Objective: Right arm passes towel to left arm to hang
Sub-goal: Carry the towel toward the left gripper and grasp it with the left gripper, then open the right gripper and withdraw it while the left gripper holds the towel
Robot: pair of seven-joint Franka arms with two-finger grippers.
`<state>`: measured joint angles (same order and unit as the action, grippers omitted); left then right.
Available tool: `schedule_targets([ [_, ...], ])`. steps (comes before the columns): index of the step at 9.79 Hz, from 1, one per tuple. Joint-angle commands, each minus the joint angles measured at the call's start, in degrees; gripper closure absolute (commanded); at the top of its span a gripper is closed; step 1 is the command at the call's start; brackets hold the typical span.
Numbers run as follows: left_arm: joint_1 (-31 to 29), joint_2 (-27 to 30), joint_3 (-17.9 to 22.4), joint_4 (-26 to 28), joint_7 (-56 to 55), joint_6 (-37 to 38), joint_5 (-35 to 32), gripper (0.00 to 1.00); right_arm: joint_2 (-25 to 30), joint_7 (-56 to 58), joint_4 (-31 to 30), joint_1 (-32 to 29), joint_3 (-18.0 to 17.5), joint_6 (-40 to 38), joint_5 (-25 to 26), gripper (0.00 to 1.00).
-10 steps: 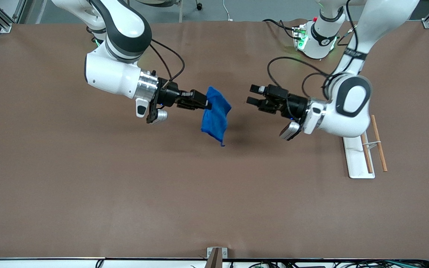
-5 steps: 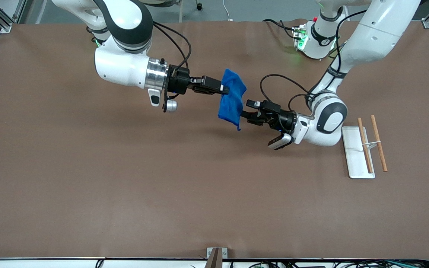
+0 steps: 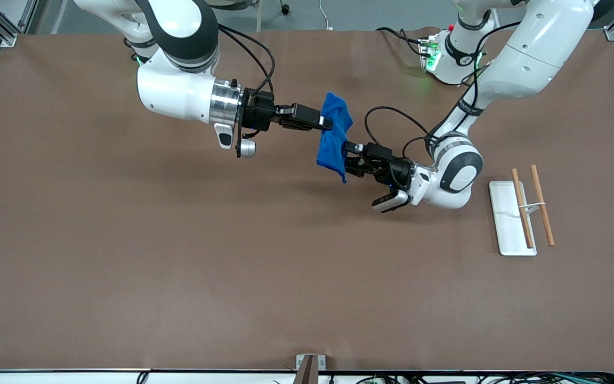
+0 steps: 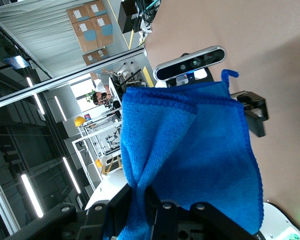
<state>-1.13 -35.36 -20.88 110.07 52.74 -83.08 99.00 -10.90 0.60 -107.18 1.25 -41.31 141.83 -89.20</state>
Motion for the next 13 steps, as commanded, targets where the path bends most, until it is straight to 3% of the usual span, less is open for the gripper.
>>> schedule_targets([
  [1, -2.29, -0.24, -1.61, 0.32, -1.58, 0.11, 0.4, 0.37, 0.44, 0.19, -0.13, -0.82, -1.05, 0.55, -1.86, 1.0],
  [3, -2.65, -0.32, -2.05, 0.24, -1.68, 0.28, 0.4, 0.47, 0.44, 0.19, -0.13, -0.82, -1.05, 0.55, -1.86, 1.0],
  [7, -3.36, -0.32, -2.76, 0.15, -1.68, 0.46, 0.4, 0.97, 0.44, 0.19, -0.13, -0.82, -1.14, 0.55, -1.86, 1.0],
  [10, -4.93, 0.37, -2.84, -0.29, -5.78, 0.29, 0.4, 1.0, 0.44, -0.07, -0.13, -0.9, -1.14, 0.46, -1.86, 1.0],
  [11, -5.11, 2.21, -2.76, -0.73, -10.16, -0.5, 0.49, 1.0, 0.62, 0.27, -0.22, -0.99, -1.05, 0.64, -1.6, 0.47],
  [12, -6.16, 3.97, -2.76, -1.43, -14.73, -2.33, 0.4, 1.0, 2.36, 0.1, -1.09, -1.69, -0.87, 0.64, -0.99, 0.0],
  [13, -6.17, 5.46, -2.76, -1.87, -18.34, -3.83, 0.4, 1.0, 3.07, 0.19, -2.84, -3.7, -0.61, 0.29, 0.15, 0.0],
])
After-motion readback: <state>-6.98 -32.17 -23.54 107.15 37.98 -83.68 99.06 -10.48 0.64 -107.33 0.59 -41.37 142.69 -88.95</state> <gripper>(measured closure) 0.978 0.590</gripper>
